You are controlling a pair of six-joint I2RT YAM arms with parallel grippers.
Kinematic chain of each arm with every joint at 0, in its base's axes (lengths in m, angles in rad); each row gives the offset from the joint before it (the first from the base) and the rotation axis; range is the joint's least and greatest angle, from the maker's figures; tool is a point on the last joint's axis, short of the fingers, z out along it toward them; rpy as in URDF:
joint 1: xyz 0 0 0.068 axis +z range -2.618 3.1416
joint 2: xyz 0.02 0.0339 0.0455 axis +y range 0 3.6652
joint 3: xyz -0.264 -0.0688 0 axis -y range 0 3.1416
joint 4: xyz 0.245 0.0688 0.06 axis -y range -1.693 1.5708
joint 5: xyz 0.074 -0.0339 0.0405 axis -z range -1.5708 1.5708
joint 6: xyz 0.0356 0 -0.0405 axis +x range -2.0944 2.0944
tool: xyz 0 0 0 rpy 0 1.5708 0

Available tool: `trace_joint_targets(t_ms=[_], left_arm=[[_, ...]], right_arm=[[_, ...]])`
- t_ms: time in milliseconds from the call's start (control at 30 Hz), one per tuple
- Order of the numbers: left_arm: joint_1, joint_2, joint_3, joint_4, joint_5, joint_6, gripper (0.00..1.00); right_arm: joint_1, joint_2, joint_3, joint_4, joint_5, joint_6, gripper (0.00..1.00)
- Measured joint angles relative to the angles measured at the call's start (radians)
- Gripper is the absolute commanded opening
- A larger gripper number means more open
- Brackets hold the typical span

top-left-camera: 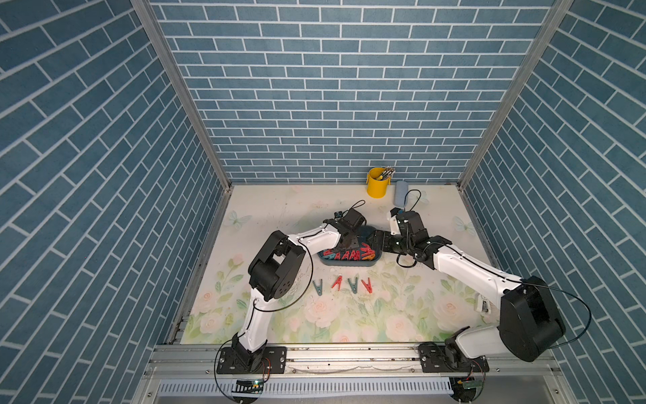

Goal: Take the clothespins out of the storage box
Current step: Pick up the clothespin from the storage box.

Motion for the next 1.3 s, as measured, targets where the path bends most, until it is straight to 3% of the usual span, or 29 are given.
trace_joint_targets(t_ms=[133,200,300,333,367,467,533,633,867,1033,1300], left_arm=[[0.0,0.023,0.014,-0.002,-0.005,0.0,0.42],[0.0,0.031,0.026,-0.002,-0.008,0.0,0.29],[0.0,0.04,0.035,0.0,-0.013,0.001,0.23],[0.0,0.041,0.037,0.0,-0.015,0.001,0.15],[0.0,0.042,0.038,0.0,-0.018,0.001,0.13],[0.0,0.042,0.04,0.0,-0.022,0.004,0.39],[0.0,0.043,0.043,-0.004,-0.024,0.006,0.43],[0.0,0.045,0.047,-0.009,-0.027,0.012,0.64],[-0.003,0.045,0.049,-0.016,-0.038,0.019,0.65],[-0.005,0.045,0.049,-0.031,-0.047,0.021,0.27],[-0.005,0.046,0.049,-0.043,-0.052,0.023,0.29]], right_arm=[[0.0,0.0,0.0,0.0,0.0,0.0,0.99],[0.0,0.0,0.0,0.0,0.0,0.0,0.99],[0.0,0.0,0.0,0.0,0.0,0.0,0.99],[0.0,0.0,0.0,0.0,0.0,0.0,0.99],[0.0,0.0,0.0,0.0,0.0,0.0,0.99],[-0.001,0.0,0.0,0.0,0.0,0.0,0.99],[-0.002,0.002,0.0,0.0,0.0,0.0,0.99],[-0.002,0.004,0.0,0.0,0.0,0.0,0.99],[-0.003,0.011,0.0,0.002,-0.001,0.0,0.99],[-0.003,0.011,0.0,0.007,-0.001,0.0,0.99],[-0.004,0.011,0.0,0.007,-0.002,0.0,0.99]])
